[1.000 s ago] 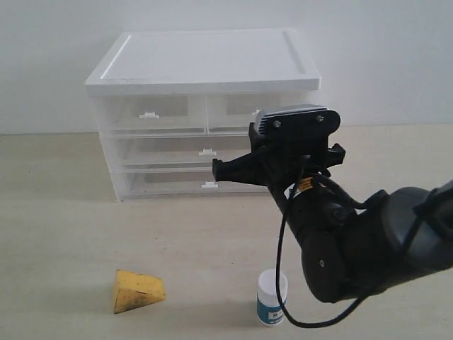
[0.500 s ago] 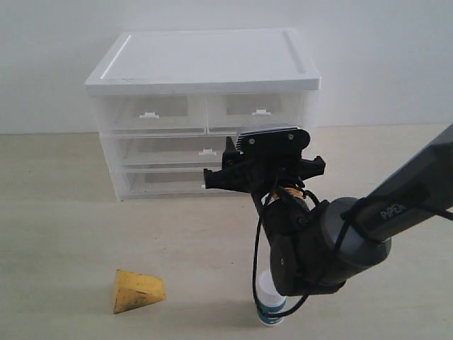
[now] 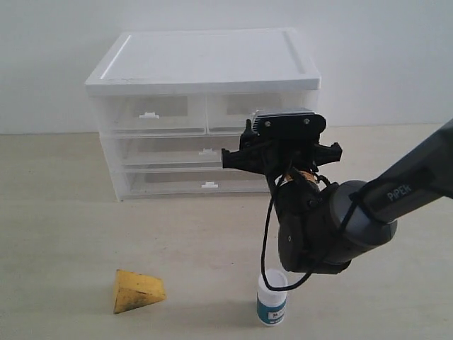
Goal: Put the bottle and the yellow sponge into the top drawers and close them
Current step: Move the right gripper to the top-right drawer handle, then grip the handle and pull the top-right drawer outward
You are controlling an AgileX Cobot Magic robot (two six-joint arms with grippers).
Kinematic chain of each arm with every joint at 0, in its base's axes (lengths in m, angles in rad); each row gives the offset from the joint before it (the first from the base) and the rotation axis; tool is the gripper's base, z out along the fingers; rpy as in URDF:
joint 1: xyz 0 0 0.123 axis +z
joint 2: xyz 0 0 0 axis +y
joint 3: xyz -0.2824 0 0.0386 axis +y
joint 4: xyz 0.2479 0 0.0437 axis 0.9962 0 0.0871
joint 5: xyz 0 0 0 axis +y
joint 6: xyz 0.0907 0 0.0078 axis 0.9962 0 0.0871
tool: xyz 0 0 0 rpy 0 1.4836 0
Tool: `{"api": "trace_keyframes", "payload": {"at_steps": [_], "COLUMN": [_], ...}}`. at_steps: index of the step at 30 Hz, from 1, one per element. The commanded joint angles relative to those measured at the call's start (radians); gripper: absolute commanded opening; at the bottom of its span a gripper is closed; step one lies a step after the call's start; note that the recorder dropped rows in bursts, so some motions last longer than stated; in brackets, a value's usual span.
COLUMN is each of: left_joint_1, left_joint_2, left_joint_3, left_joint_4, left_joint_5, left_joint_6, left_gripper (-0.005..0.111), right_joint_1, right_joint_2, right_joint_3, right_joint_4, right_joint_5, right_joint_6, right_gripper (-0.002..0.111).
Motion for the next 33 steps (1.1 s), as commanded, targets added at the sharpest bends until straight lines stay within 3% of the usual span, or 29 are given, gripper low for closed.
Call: {"api": "trace_keyframes", "payload": {"at_steps": [1,14,17,20,33], "left_joint_1": [0.003,0.003,0.003,0.003,0.003], "left_joint_2": [-0.003,-0.003,-0.003,-0.003,-0.003], "left_joint_3": [0.004,0.004,0.004,0.004,0.004], "left_joint_4": [-0.004,-0.004,-0.004,-0.004,-0.004], "left_joint_5": [0.0,0.0,0.0,0.0,0.0], "left_joint_6": [-0.002,-0.002,-0.002,-0.002,-0.002], "left_gripper": [0.004,0.004,0.004,0.004,0.004], "right_joint_1": [-0.004,-0.004,-0.004,-0.002,0.032], "right_joint_2": [-0.004,-0.002,-0.002,-0.002,-0.059], "right_joint_3": [-0.012,-0.101,-0.101,-0.101,0.006], "right_joint_4": [-0.068,0.015,0.022,0.023,0.033], "right_joint_5": [-0.012,-0.012,-0.012,-0.005,-0.012], "right_joint_6": [0.002,-0.133,-0.133,-0.133,-0.112], "right_gripper": [0.063,0.062,0.043,0.003,0.0]}}
